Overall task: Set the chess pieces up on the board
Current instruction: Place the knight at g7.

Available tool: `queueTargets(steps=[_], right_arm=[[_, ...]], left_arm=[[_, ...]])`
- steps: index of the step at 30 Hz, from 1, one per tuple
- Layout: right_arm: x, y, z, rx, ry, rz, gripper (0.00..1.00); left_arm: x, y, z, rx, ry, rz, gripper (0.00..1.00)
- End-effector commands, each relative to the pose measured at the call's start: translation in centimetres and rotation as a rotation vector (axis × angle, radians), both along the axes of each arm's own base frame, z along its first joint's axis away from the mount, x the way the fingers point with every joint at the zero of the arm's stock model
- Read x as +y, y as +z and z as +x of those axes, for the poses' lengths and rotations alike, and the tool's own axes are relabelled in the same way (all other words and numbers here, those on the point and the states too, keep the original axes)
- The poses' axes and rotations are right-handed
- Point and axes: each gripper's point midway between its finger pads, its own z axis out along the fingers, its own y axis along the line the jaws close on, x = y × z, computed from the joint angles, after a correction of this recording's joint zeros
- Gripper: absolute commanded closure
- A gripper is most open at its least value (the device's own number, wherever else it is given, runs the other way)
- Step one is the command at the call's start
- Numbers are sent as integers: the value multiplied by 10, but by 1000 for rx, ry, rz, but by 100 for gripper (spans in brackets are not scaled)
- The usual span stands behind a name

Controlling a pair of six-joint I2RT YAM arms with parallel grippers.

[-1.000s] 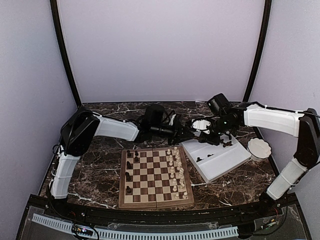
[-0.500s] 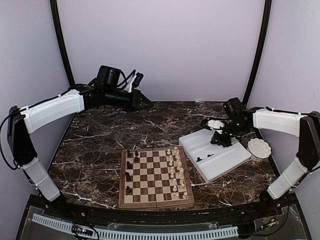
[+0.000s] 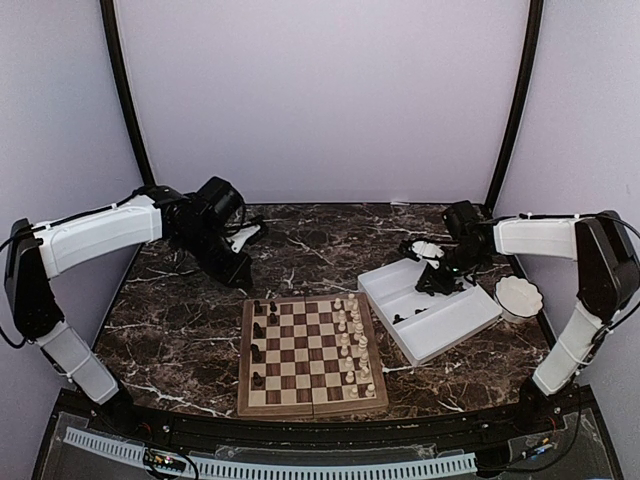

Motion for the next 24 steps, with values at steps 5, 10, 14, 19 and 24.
queueTargets(steps=[5, 10, 14, 19, 24], right_arm=[[3, 8, 4, -13, -12, 29, 97], [3, 7, 4, -12, -12, 29, 97], [3, 7, 4, -11, -12, 30, 96], [3, 6, 4, -8, -11, 30, 96], [3, 8, 4, -9, -10, 33, 96]], left_arm=[[3, -29, -9, 78, -21, 49, 100], [-1, -37, -9, 101, -25, 51, 100], [-5, -43, -14, 118, -36, 60, 100], [-10, -55, -16, 117, -37, 95, 100], [-14, -64, -19, 126, -39, 120, 100]])
